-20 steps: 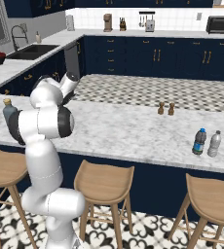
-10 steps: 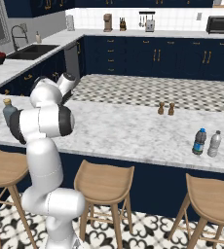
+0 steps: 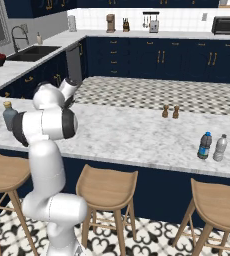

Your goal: Move the plastic bottles in the middle to the plastics group, and the glass bottles in the middle to the glass group.

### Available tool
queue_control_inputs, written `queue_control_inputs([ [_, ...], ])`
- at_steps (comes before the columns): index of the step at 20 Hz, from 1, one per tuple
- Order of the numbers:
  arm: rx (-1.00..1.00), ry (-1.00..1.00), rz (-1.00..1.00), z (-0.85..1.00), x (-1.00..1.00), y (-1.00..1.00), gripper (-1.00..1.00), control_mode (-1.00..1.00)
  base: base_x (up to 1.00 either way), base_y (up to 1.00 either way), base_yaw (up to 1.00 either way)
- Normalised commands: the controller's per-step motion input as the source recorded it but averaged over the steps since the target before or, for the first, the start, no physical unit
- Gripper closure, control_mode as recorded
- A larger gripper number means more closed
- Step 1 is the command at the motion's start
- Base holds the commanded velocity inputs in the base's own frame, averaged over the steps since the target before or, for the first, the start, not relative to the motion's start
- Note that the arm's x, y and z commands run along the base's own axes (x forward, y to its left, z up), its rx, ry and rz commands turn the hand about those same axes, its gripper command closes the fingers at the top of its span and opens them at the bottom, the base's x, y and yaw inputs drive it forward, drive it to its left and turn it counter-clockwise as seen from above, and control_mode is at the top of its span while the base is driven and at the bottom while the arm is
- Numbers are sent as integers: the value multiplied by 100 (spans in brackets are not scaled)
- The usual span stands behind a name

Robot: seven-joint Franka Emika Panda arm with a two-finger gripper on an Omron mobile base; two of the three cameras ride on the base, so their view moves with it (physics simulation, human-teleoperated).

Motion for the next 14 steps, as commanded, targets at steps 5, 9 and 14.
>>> queue_control_inputs([
  [5,0,0,0,-22,2,0,100,-100,0,0,0],
  [9,-2,0,0,20,45,0,100,-100,0,0,0],
  [14,-3,0,0,13,59,2,100,-100,0,0,0],
])
